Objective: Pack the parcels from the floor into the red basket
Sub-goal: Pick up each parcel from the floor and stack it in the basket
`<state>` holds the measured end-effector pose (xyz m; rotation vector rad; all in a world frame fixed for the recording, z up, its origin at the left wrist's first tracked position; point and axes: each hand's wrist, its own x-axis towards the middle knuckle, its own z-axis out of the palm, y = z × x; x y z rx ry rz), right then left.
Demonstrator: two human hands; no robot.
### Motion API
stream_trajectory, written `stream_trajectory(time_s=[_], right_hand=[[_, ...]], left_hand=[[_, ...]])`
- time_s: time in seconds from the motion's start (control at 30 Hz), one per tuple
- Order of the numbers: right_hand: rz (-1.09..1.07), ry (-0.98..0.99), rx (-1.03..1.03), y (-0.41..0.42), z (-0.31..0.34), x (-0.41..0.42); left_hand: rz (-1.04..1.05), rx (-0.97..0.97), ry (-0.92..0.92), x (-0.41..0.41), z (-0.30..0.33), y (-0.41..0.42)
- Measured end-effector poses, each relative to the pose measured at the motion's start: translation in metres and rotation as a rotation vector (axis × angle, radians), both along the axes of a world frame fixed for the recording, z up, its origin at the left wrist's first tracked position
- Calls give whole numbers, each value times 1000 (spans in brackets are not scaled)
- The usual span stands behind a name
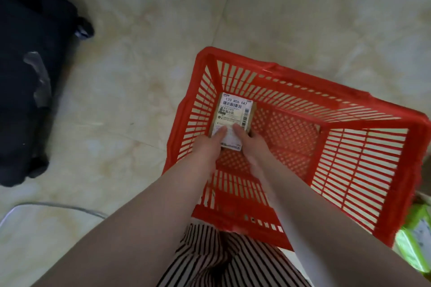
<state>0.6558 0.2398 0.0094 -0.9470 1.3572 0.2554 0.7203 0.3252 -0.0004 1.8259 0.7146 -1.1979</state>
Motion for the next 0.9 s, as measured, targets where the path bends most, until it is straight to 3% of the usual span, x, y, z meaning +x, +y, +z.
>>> stream_trajectory(time_s=[0.23, 0.57, 0.77, 0.9], right_hand=[[40, 6, -54, -7, -62, 14], [81, 35, -92, -10, -61, 20], [57, 88, -22, -18, -3, 9], [25, 76, 30, -25, 75, -14]], left_hand=[[-63, 72, -3, 10, -46, -16], [-44, 71, 23, 15, -47, -21], [-108, 141, 114, 10, 6, -24], [-172, 159, 120, 2, 76, -28]])
